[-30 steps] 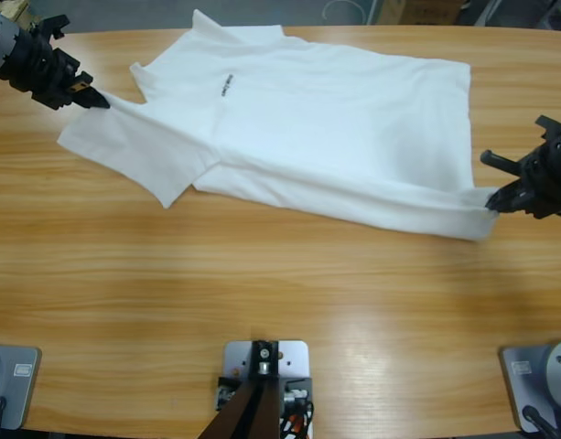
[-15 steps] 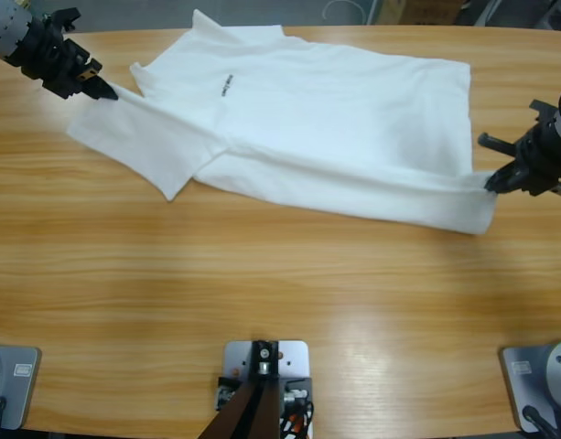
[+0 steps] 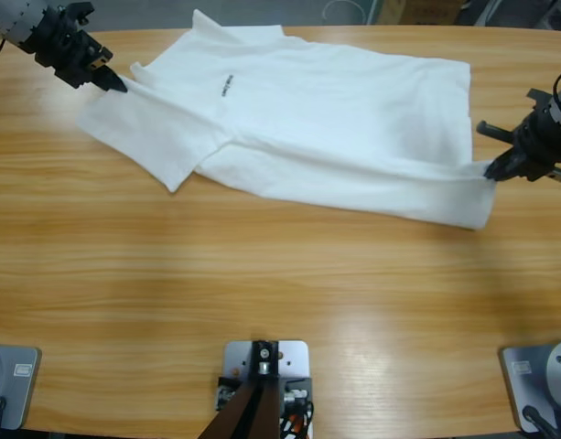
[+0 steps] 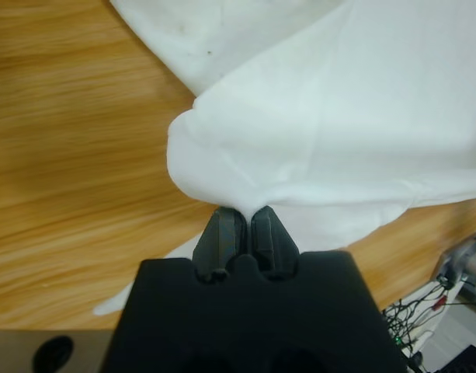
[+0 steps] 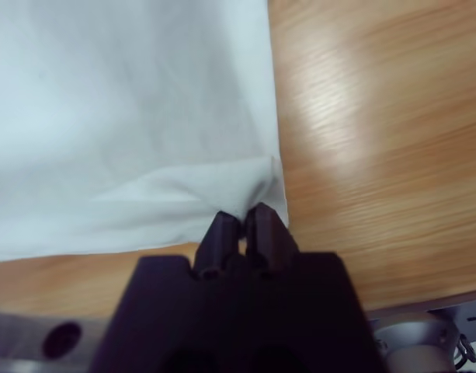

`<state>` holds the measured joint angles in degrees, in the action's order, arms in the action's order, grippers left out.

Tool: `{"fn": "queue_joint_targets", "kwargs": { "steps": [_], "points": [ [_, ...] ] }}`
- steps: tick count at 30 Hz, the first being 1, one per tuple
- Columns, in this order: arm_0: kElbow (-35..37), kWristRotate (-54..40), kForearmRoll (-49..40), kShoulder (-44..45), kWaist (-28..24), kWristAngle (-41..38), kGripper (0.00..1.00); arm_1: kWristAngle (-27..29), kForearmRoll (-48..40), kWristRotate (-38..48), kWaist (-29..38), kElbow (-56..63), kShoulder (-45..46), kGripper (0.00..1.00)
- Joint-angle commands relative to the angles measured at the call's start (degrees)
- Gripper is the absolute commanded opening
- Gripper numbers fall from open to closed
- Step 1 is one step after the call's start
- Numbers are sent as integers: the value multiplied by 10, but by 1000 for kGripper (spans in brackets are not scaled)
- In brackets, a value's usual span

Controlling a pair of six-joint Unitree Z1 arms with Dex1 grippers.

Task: Fold clothes

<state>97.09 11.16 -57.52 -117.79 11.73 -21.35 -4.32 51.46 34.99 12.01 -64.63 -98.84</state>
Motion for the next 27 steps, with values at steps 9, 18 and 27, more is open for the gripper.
{"fn": "queue_joint_targets", "kwargs": {
  "steps": [9,18,27],
  "points": [
    [78,-12,-57,-87,-7,-7,0,13,15,-24,-22,-27,-51,0],
    [107,-14,-75,-114,-7,-7,0,16,15,-27,-27,-30,-65,0],
    [126,-14,-86,-135,-7,-6,0,19,15,-33,-31,-41,-85,0]
  ]
}}
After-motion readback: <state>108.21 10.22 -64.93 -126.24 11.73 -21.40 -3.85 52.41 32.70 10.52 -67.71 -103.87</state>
